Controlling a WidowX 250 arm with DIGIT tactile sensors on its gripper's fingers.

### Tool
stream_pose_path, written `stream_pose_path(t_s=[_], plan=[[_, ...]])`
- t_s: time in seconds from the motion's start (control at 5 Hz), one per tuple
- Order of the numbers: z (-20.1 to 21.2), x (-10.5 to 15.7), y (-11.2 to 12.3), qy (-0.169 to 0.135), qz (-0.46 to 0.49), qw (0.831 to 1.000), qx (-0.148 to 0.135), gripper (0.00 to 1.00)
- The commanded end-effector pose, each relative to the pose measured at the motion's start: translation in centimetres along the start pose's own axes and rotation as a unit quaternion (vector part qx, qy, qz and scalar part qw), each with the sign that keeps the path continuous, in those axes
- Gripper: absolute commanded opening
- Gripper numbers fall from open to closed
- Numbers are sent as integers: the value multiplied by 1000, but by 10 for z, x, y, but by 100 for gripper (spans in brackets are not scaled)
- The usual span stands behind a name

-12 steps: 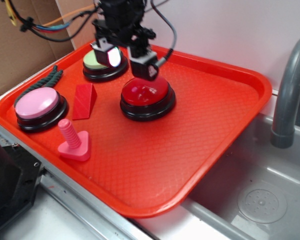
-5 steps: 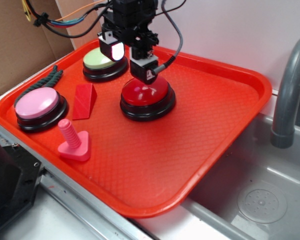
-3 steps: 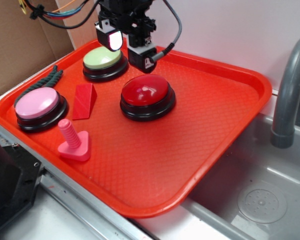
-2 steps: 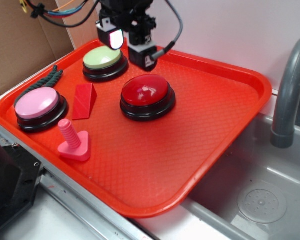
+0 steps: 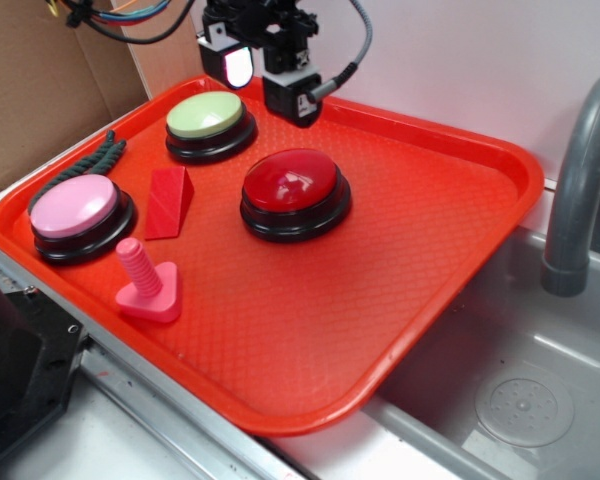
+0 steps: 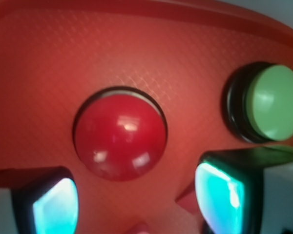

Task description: Push the red button.

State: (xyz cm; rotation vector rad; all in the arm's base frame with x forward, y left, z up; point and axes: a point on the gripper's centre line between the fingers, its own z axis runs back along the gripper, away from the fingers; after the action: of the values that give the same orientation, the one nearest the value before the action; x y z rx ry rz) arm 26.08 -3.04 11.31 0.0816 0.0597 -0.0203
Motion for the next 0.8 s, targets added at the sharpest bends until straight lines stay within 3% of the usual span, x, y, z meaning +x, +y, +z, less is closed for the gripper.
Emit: stream_pose_path(t_s=[0.0,0.6], plan=[[34,13,-2,-47,5,999,-2,100],[49,8,-7,-56,-5,998,0,100]])
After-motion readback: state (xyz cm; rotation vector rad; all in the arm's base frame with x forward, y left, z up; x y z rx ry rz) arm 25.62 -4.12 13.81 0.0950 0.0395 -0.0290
